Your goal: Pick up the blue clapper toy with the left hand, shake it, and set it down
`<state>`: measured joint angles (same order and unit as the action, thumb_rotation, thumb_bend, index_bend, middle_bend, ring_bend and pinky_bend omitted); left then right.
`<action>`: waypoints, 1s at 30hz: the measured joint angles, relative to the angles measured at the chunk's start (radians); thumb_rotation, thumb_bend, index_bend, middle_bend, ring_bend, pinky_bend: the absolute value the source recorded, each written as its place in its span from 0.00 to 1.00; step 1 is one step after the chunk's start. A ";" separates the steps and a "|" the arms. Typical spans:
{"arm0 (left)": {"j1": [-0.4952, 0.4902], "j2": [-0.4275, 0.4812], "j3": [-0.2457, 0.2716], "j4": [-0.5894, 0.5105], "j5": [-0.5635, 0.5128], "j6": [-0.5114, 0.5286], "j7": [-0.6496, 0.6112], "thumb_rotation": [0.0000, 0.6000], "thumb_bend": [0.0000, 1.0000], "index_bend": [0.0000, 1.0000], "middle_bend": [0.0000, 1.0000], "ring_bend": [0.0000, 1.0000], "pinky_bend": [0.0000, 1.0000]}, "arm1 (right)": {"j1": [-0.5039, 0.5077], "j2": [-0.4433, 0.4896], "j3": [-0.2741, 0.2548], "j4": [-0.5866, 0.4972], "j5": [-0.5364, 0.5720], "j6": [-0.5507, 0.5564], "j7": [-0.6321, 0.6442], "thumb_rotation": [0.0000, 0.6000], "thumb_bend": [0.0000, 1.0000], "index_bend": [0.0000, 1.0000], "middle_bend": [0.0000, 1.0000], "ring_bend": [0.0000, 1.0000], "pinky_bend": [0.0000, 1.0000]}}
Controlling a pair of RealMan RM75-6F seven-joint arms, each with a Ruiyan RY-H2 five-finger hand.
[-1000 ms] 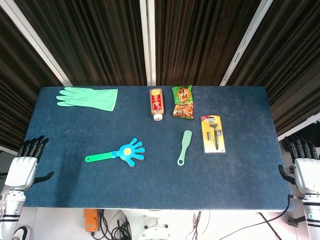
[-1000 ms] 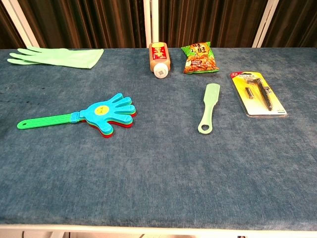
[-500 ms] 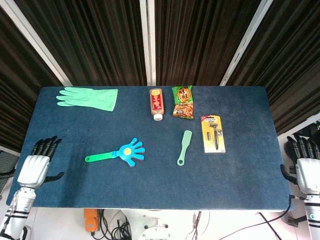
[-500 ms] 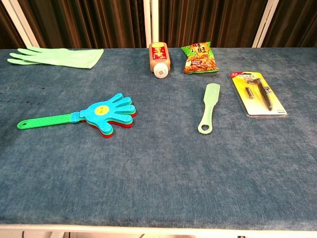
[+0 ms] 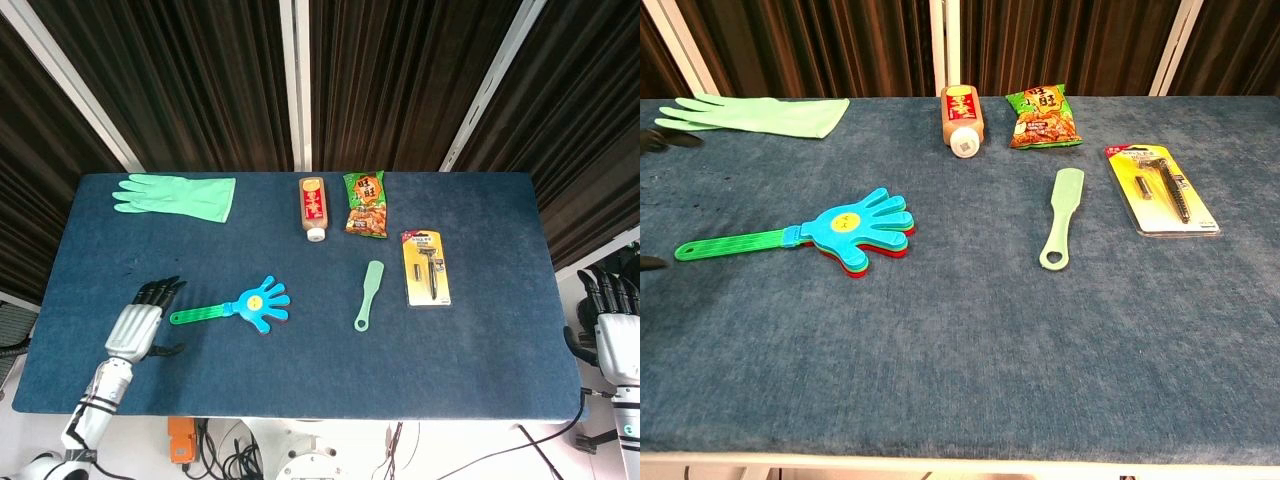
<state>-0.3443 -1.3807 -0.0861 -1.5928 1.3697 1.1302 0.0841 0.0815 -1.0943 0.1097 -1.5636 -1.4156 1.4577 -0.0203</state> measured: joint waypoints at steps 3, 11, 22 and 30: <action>-0.037 -0.042 -0.013 0.029 -0.026 -0.045 0.002 1.00 0.17 0.12 0.02 0.00 0.00 | 0.000 0.008 0.001 0.003 0.002 -0.003 0.013 1.00 0.27 0.00 0.00 0.00 0.00; -0.092 -0.117 -0.036 0.111 -0.093 -0.127 -0.015 1.00 0.21 0.14 0.02 0.00 0.00 | 0.000 0.022 0.001 0.004 0.001 -0.007 0.025 1.00 0.27 0.00 0.00 0.00 0.00; -0.156 -0.220 -0.059 0.212 -0.145 -0.190 -0.045 1.00 0.24 0.22 0.02 0.00 0.00 | -0.001 0.026 0.001 -0.001 0.009 -0.008 0.016 1.00 0.27 0.00 0.00 0.00 0.00; -0.178 -0.243 -0.070 0.247 -0.181 -0.218 -0.062 1.00 0.30 0.31 0.03 0.00 0.00 | 0.001 0.021 0.002 0.008 0.016 -0.018 0.019 1.00 0.27 0.00 0.00 0.00 0.00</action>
<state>-0.5219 -1.6237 -0.1561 -1.3457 1.1884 0.9125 0.0219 0.0829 -1.0731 0.1116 -1.5560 -1.3994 1.4401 -0.0013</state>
